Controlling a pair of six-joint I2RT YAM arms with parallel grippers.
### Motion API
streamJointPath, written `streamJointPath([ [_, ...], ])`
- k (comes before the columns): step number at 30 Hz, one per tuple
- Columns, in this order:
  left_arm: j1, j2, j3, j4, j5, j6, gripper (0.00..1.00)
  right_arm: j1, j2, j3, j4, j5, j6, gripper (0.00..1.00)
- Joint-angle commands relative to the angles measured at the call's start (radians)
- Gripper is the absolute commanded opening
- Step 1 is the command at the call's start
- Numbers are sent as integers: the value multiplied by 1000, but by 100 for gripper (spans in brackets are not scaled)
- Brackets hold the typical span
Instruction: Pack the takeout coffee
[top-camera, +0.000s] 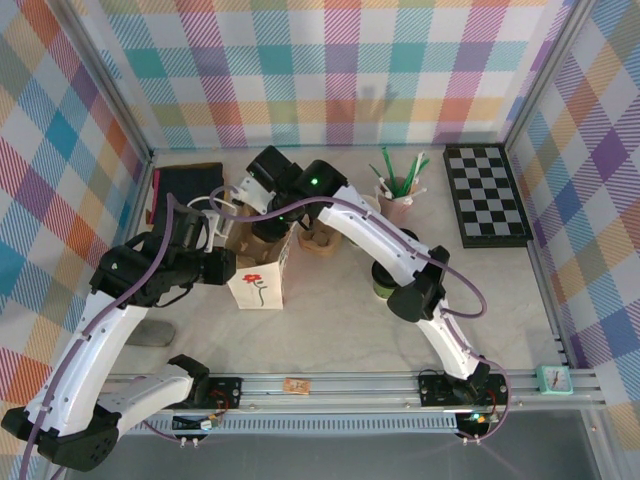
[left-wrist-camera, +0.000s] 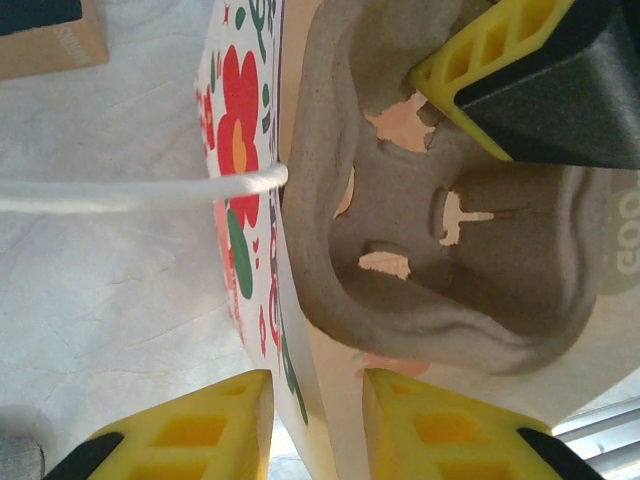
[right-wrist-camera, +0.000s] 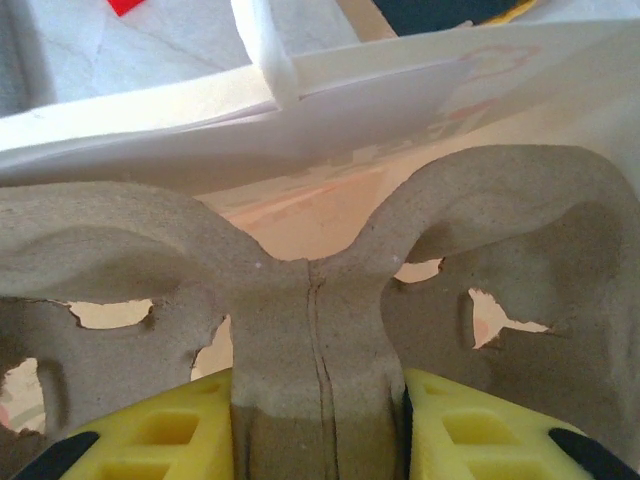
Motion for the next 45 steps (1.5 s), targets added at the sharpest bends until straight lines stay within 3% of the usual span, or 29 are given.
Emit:
streamJointPath([
  [1,-13,-6,8,-5,-19,16,33,3,-18,-55,26,37,-48,35],
  [13,-12,-18,42,12,-101,7,64,35,-18,-85,44,59,-131,37],
  [17,-11,-30,50,19,-131,2,70,43,-11,-111,58,67,-154,37],
  [19,-11,-26,48,18,-141,3,69,42,-14,-122,67,73,-161,36],
  [22,-4,-17,38,18,-149,8,57,43,-22,-122,70,68,-168,36],
  [40,57,32,-6,111,-75,16,52,54,-62,-188,58,21,-175,35],
  [45,80,47,-32,126,-50,26,43,55,-62,-191,57,24,-166,35],
])
